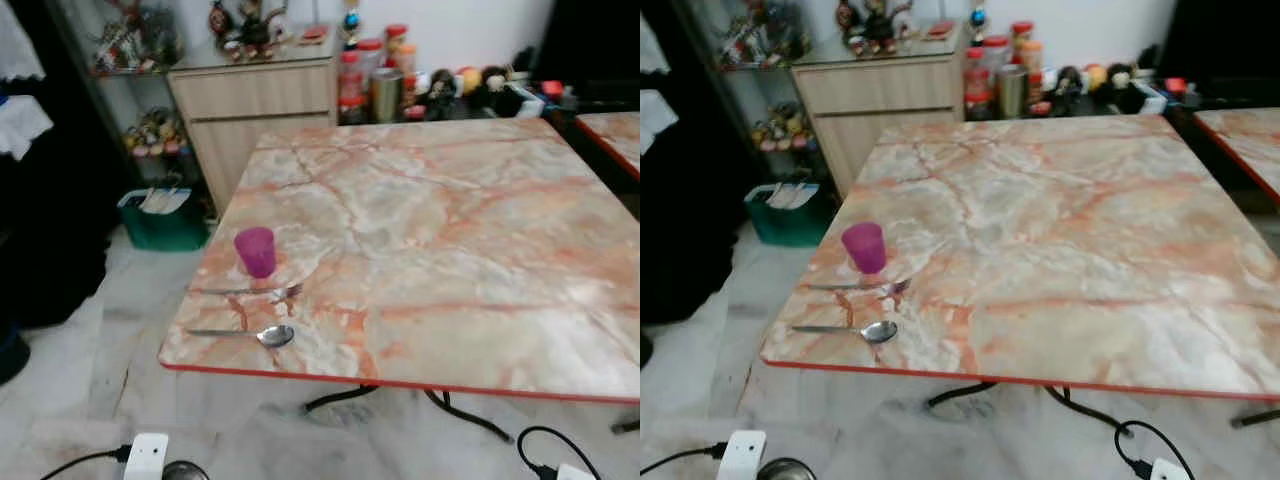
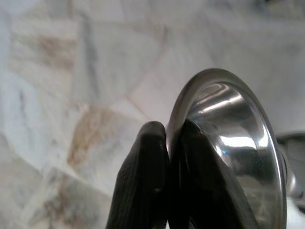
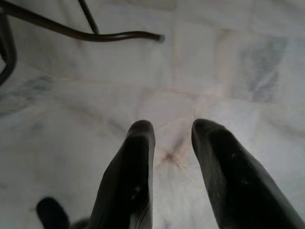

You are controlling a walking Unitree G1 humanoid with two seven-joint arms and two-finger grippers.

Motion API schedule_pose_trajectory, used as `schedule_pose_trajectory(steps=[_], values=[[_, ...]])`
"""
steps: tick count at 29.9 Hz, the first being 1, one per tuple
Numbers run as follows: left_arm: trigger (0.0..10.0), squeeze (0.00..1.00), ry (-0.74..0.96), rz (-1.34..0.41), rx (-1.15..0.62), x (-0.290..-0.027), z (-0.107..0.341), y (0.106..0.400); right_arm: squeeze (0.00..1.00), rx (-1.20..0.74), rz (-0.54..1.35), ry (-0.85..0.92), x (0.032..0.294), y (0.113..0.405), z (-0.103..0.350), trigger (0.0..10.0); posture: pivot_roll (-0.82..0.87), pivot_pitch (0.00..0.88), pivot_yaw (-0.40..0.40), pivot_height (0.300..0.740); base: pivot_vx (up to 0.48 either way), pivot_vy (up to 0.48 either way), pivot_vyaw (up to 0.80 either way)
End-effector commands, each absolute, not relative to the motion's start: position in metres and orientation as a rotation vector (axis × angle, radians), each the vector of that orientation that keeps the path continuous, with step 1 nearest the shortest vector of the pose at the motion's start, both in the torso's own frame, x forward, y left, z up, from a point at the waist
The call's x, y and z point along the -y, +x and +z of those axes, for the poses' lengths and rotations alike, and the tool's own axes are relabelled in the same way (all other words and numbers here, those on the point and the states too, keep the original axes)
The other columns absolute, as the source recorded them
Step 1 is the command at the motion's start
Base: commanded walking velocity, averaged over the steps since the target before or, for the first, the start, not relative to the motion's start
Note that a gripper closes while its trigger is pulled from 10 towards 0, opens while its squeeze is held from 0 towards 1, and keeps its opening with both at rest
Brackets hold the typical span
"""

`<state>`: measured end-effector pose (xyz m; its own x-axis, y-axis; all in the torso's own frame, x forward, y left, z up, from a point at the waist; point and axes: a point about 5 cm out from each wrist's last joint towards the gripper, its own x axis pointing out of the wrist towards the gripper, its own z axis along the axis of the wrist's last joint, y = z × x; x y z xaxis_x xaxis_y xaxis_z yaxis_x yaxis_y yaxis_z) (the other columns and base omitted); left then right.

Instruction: Setting the table

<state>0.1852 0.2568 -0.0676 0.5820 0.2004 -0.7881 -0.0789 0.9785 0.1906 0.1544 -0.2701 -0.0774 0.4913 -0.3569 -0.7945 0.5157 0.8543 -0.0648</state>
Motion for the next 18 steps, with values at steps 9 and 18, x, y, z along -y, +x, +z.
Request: schedule_pose_trajectory(steps=[9,18], values=[[10.0,0.0,0.061,0.127,-0.907,-0.2507,-0.0668,0.1892,0.0,-0.95,-0.555,0.192,0.2754,0.1412,-0.0809,10.0,0.01,0.065,0.062,0.74,0.133,-0.204,0.0],[10.0,0.0,0.035,0.159,-0.922,-0.2517,-0.0683,0.1865,0.0,-0.951,-0.553,0.19,0.2757,0.1407,-0.081,10.0,0.01,0.064,0.06,0.74,0.0,0.0,0.0]])
